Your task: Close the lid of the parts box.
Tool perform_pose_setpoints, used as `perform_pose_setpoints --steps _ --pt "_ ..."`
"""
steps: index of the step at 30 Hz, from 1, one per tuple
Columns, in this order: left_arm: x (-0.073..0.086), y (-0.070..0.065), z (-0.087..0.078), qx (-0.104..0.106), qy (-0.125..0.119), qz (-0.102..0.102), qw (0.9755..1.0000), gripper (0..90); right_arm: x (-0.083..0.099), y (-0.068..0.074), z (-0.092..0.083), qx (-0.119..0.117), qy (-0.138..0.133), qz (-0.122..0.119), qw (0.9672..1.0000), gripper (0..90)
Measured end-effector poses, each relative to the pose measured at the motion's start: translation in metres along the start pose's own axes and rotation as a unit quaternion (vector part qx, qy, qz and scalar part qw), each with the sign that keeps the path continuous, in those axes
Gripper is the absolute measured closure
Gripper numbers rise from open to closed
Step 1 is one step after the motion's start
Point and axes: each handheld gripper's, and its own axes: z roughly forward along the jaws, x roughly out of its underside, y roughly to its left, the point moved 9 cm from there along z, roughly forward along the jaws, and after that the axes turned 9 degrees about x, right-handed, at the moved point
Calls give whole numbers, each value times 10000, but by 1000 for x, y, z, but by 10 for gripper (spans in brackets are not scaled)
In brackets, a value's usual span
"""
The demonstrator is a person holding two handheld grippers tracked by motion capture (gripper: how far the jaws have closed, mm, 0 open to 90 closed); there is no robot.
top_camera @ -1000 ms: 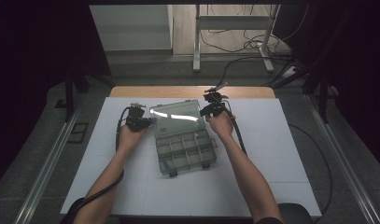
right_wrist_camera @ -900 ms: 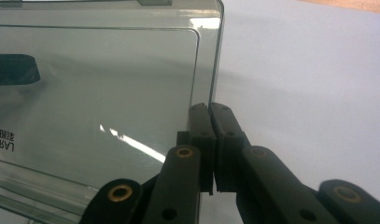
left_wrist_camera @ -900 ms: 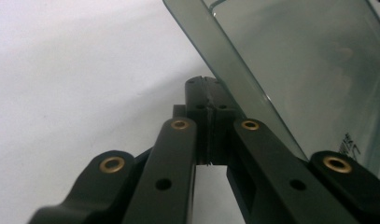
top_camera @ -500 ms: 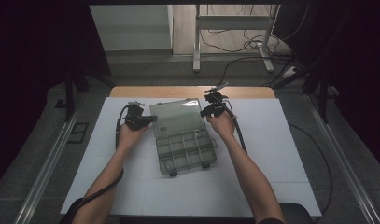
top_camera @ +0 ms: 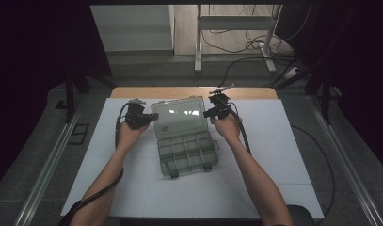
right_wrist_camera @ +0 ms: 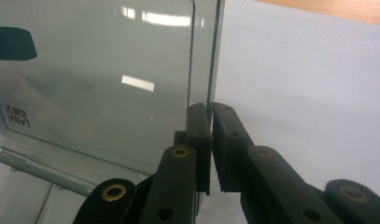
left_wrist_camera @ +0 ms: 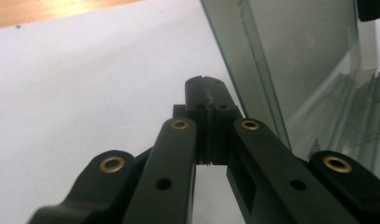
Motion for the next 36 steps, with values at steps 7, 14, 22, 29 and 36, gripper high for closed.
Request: perform_pose_setpoints --steps 7,14,22,29,36 --pt "-4 -9 -7 152 -61 61 9998 899 2 1 -9 -24 -109 -62 9999 848" --pt "-5 -19 -13 244 -123 85 9996 899 5 2 -18 -18 -216 -145 9997 848" --pt "-4 -30 -20 166 -124 256 9995 898 11 4 -28 -81 -309 -204 9993 846" --pt "-3 -38 -25 232 -123 250 9993 898 17 5 -35 -146 -392 -212 9989 844" --pt "-1 -48 -28 234 -72 337 9991 898 22 6 -42 -205 -424 -265 9985 842"
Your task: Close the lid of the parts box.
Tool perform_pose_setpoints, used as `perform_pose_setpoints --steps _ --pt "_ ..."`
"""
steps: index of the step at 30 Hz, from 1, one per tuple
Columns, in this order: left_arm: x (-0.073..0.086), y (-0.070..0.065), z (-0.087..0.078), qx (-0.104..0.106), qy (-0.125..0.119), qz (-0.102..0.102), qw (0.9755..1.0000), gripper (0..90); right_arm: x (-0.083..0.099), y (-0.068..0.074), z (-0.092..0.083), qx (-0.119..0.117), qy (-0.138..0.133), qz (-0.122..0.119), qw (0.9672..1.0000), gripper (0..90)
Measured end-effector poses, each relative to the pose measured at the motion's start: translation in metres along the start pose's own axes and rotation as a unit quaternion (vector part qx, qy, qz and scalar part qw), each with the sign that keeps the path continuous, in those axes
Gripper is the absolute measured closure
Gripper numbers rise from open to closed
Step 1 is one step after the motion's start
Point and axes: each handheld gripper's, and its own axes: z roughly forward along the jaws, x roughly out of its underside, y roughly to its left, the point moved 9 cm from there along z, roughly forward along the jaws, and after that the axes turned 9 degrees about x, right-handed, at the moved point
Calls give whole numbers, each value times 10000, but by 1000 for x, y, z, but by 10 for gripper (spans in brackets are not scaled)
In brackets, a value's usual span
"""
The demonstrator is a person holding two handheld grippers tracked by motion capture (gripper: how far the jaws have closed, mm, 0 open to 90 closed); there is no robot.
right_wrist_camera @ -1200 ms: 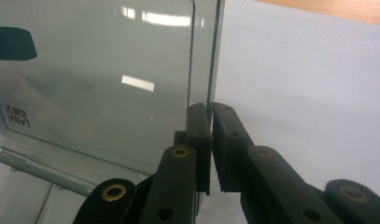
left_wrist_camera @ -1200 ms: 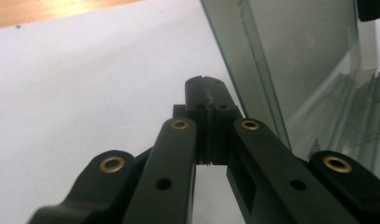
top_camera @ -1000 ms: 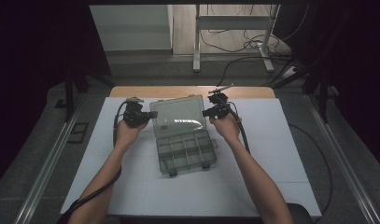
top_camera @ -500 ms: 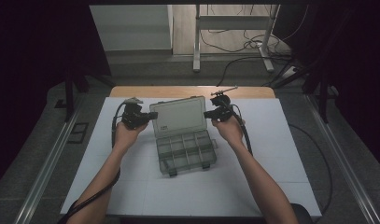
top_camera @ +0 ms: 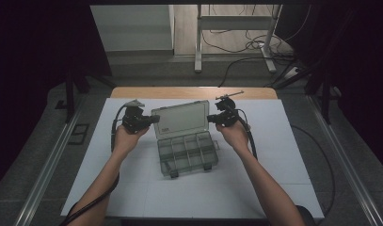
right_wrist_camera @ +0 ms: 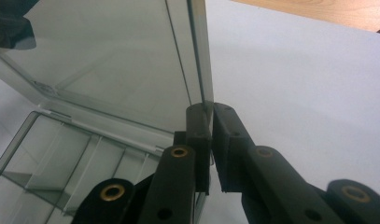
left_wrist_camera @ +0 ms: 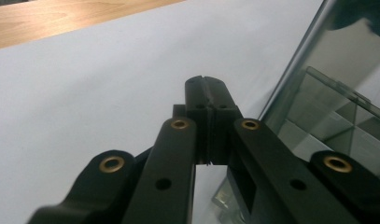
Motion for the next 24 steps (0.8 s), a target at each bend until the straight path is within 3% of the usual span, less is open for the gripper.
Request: perform_pose_setpoints --steps 12,24 --pt "10 -12 -5 58 49 -65 10000 896 11 4 -11 -111 0 -65 9999 838" --pt "17 -24 -11 62 103 12 9999 894 20 7 -26 -230 -19 -87 9997 838"
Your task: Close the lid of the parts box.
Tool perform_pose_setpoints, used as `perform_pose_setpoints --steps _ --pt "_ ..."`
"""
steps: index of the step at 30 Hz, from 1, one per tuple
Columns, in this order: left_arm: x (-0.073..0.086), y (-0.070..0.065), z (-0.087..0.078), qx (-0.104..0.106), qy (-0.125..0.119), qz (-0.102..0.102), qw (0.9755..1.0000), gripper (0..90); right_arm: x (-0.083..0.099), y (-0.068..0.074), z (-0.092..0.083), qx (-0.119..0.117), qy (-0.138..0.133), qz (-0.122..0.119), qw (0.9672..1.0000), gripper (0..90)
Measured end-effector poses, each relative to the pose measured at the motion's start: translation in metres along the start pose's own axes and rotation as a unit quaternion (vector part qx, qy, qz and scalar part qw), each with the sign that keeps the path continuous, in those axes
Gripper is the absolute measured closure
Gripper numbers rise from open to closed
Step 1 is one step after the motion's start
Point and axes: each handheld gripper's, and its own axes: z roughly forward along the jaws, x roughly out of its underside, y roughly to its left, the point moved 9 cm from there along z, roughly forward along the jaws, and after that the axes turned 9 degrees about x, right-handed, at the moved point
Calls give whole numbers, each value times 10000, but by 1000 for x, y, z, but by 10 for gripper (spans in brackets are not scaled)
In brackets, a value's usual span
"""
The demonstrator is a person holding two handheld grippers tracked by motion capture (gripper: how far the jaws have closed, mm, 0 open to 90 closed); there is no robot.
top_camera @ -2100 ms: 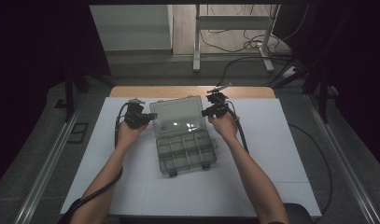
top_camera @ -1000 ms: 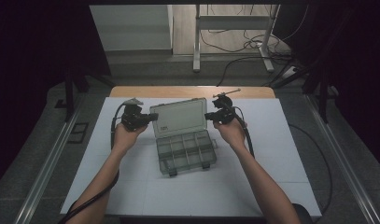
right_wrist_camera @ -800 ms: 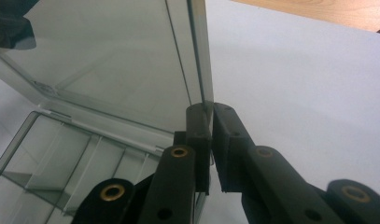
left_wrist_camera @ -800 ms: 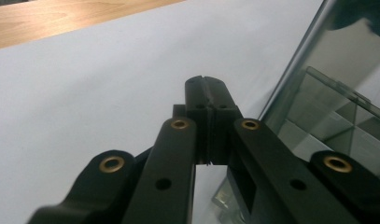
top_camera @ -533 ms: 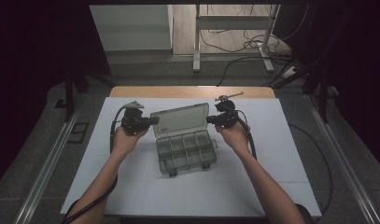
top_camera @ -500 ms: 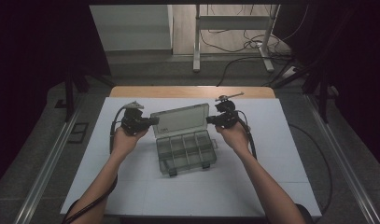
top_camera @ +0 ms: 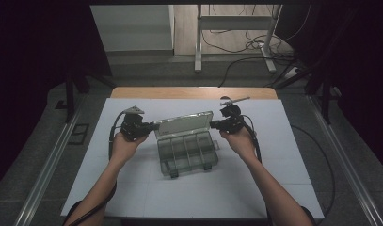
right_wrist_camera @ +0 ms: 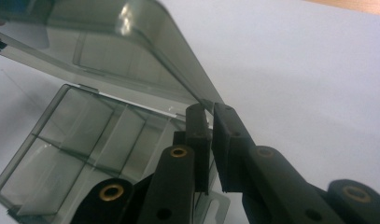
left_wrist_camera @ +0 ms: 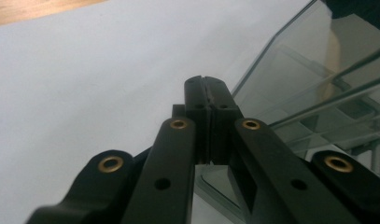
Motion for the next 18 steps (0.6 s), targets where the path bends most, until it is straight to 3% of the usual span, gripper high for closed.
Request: perform_pose_setpoints --steps 18 --pt "14 -23 -8 126 9 -26 9999 896 21 6 -15 -99 112 -172 9997 836"
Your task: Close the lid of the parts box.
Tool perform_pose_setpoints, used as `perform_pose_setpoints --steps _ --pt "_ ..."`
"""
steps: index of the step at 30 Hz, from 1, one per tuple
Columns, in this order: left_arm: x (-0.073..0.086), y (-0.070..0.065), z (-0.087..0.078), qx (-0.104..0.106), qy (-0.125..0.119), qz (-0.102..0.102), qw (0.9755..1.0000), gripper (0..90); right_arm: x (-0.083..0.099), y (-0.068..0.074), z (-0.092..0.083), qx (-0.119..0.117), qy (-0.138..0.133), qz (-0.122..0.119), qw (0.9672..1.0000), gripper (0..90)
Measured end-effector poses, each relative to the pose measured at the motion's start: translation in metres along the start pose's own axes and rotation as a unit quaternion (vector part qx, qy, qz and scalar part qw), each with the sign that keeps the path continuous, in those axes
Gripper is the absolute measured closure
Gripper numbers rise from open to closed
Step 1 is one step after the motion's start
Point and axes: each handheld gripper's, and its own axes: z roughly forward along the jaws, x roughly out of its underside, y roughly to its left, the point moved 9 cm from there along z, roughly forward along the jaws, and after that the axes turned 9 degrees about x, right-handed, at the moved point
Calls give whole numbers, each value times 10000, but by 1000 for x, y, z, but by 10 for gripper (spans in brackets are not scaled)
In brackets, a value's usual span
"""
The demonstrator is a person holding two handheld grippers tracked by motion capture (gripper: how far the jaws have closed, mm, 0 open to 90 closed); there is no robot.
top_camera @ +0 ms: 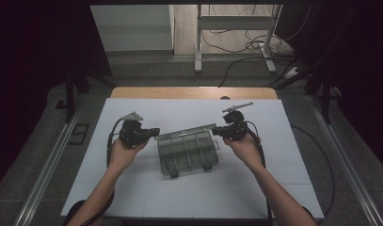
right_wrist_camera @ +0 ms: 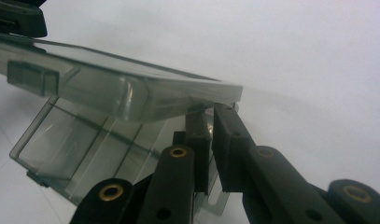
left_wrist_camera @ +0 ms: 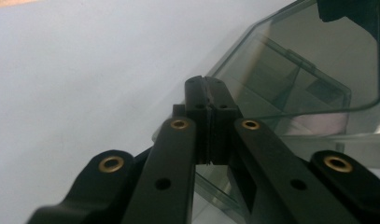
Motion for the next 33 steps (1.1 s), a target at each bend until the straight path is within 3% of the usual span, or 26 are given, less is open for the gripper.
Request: perform_pose_setpoints --steps 33 --pt "25 -37 -5 287 149 94 9994 886 43 0 -6 -148 326 -230 9991 863"
